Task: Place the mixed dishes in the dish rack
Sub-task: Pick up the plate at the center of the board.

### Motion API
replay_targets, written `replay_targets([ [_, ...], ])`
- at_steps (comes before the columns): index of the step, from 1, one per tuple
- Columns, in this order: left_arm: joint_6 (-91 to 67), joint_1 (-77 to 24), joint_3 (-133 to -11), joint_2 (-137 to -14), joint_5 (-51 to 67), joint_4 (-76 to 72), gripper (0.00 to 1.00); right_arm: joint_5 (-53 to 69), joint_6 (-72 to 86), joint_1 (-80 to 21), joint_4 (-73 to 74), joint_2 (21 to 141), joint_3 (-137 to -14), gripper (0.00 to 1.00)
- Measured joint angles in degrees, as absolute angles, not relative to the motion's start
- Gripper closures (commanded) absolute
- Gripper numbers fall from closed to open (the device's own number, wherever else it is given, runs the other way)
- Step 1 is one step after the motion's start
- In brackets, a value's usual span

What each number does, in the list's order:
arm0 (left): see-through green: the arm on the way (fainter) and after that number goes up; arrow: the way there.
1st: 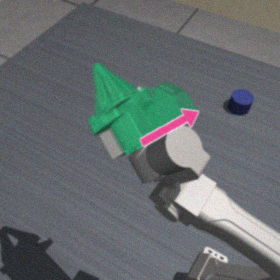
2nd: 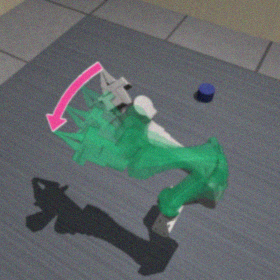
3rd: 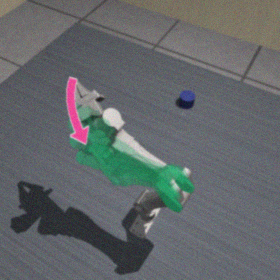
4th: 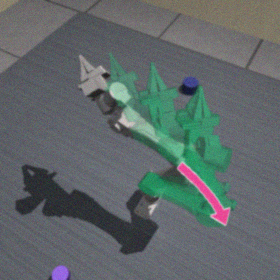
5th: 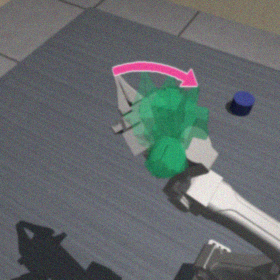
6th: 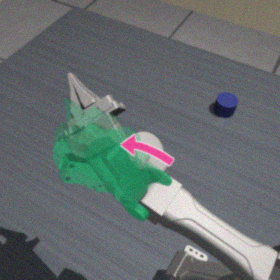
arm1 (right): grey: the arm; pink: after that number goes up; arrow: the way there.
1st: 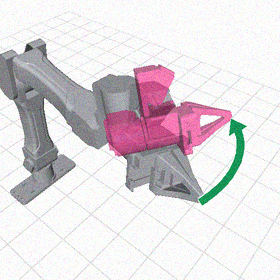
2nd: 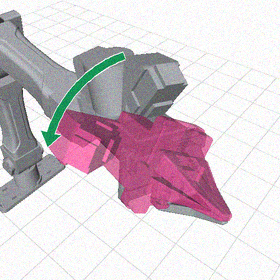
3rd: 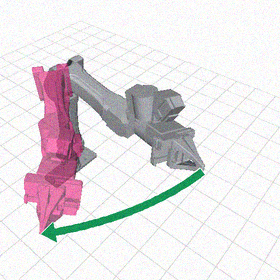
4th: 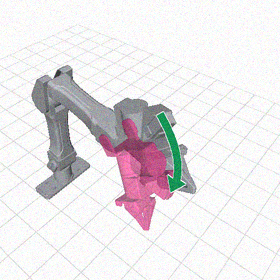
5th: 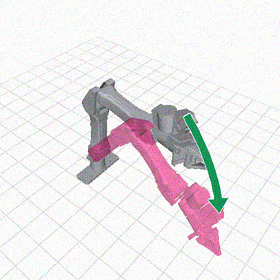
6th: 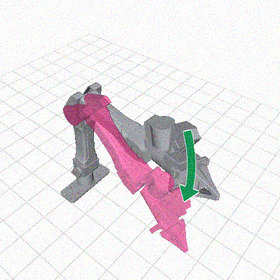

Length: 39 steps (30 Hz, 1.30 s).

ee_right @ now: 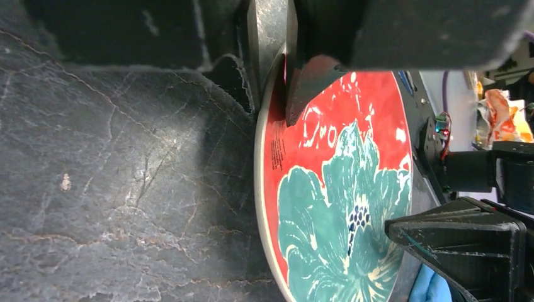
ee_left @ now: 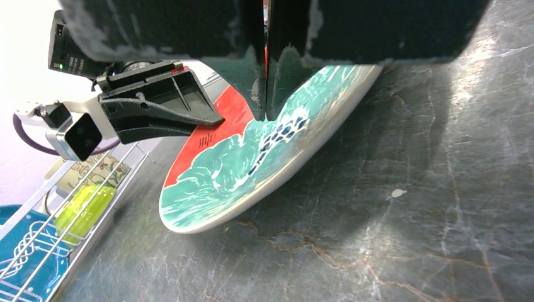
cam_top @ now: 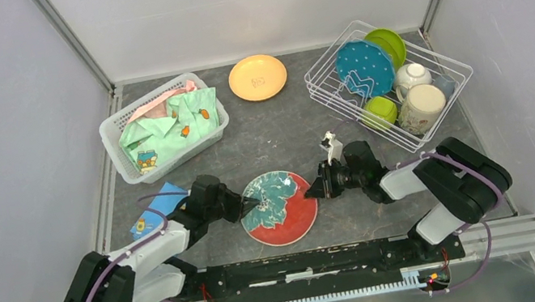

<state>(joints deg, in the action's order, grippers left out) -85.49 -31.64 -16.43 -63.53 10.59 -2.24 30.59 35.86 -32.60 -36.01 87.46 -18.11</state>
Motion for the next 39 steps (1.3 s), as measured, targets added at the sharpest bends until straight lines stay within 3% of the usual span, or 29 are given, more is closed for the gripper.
replay_targets([
  [2, -85.49, -31.64, -16.43, -63.46, 10.98, -2.61, 0.98, 30.39, 37.87, -32.64, -36.60, 88.03, -18.15, 1.00],
  [7, -85.49, -31.64, -18.87, -61.84, 12.27, 0.80, 0.98, 30.92, 40.69, -32.91, -39.59, 87.92, -19.29, 1.00],
  [18, -85.49, -31.64, -42.54, -52.73, 10.20, 12.95, 0.98, 29.45, 36.56, -33.01, -36.82, 81.67, -18.83, 1.00],
  [25, -85.49, -31.64, -42.35, -49.23, 3.66, 18.09, 0.98, 24.34, 25.19, -32.84, -19.22, 74.78, -27.14, 1.00],
  [39, -85.49, -31.64, -39.31, -42.63, -3.55, 20.95, 0.98, 16.10, 13.52, -29.10, -5.56, 71.94, -38.41, 1.00],
])
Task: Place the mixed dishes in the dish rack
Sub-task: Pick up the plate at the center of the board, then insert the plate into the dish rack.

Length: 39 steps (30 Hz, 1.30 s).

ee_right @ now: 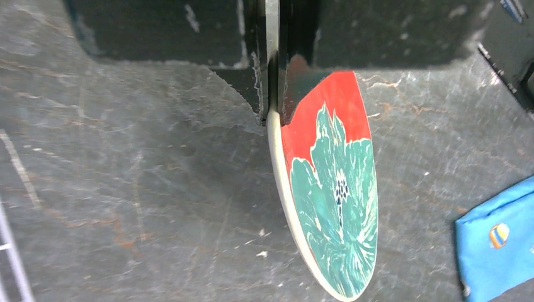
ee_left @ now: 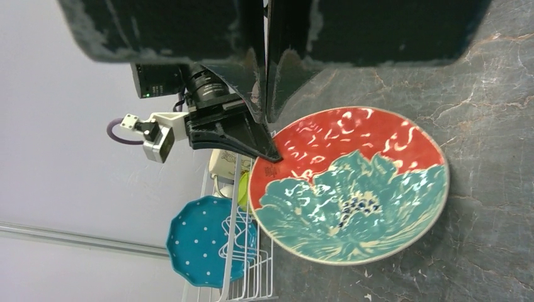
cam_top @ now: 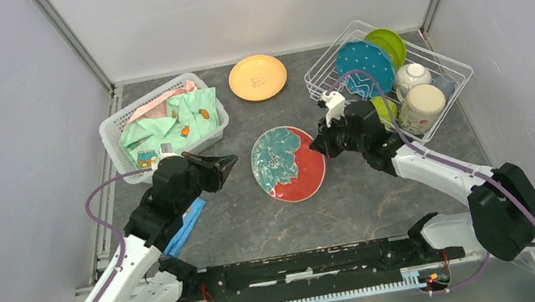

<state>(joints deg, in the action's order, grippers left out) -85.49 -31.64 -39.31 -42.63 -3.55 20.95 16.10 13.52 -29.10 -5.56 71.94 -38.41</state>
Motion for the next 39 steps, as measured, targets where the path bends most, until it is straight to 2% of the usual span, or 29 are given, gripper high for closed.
replay_targets([
  [15, -85.49, -31.64, -39.22, -42.70, -3.49, 20.97, 0.98, 16.51, 6.55, -16.32, 6.11, 72.40, -54.92, 1.00],
  [22, -85.49, -31.64, -38.96, -42.72, -3.42, 21.04, 0.98, 17.39, 3.16, -12.49, 6.39, 73.28, -63.55, 1.00],
  [29, -85.49, -31.64, -38.96, -43.31, -2.92, 21.10, 0.98, 19.62, -0.54, -5.63, 7.40, 79.18, -74.83, 1.00],
  [39, -85.49, -31.64, -38.96, -43.29, -2.90, 21.12, 0.98, 20.51, -9.61, 3.09, 6.55, 83.74, -79.37, 1.00],
])
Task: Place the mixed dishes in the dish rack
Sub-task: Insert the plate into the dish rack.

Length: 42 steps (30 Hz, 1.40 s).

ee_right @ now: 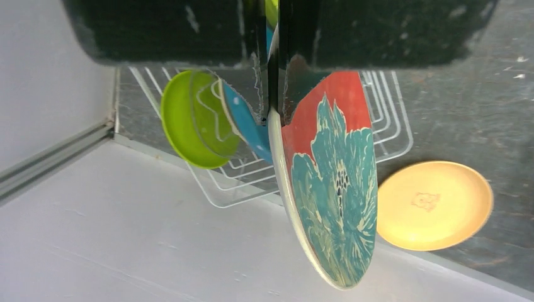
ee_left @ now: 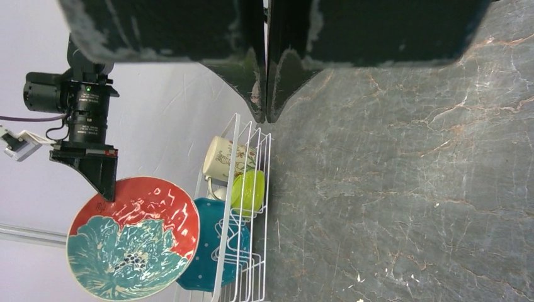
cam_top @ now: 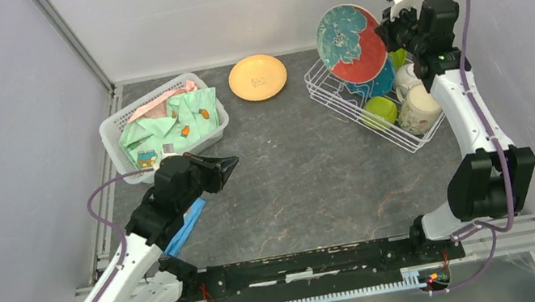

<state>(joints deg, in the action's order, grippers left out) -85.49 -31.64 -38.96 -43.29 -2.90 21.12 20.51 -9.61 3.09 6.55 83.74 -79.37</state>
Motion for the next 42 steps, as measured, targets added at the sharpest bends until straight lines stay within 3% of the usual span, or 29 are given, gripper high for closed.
replay_targets([
  [11, -85.49, -31.64, -38.96, -43.68, -2.87, 21.15, 0.98, 19.31, -20.49, 4.71, 5.76, 86.87, -80.99, 1.00],
  [36, -85.49, -31.64, -38.96, -45.04, -2.81, 21.19, 0.98, 22.94, -29.32, 4.08, -8.80, 85.65, -61.65, 1.00],
  [42, -85.49, -31.64, -38.96, -45.08, -2.81, 21.19, 0.98, 22.98, -29.50, 3.97, -9.91, 85.65, -61.01, 0.90],
])
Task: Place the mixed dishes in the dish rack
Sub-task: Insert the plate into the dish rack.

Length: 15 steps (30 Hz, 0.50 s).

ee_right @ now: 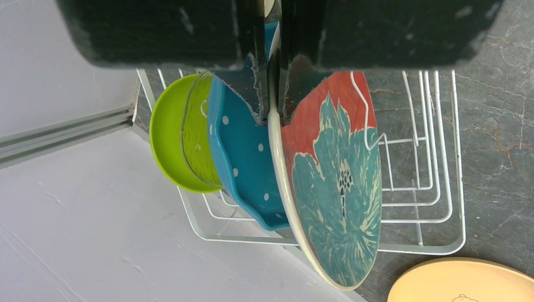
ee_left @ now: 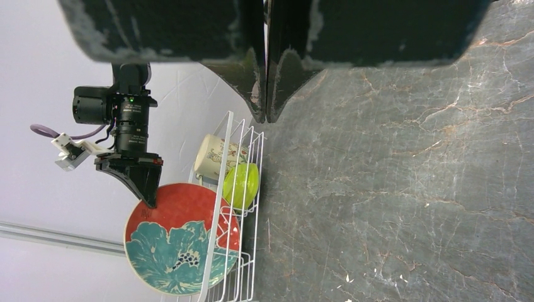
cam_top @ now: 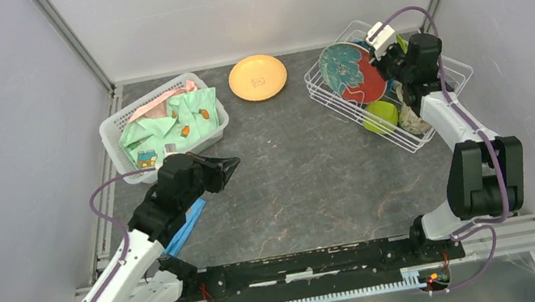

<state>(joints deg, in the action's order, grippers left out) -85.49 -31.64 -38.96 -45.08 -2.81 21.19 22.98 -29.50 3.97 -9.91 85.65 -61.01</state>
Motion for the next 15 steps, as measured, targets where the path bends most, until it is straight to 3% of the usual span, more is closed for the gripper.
replay_targets([
  [6, -85.49, -31.64, -38.96, -45.08, -2.81, 21.19, 0.98, 22.09, -29.65, 3.84, -11.53, 85.69, -60.84, 0.74],
  [13, -85.49, -31.64, -38.96, -45.12, -2.85, 21.19, 0.98, 20.43, -28.49, 3.86, -14.35, 85.65, -60.84, 0.43],
  [15, -85.49, -31.64, -38.96, -45.12, -2.90, 21.19, 0.98, 19.09, -27.90, 3.92, -14.28, 85.49, -60.97, 0.27],
])
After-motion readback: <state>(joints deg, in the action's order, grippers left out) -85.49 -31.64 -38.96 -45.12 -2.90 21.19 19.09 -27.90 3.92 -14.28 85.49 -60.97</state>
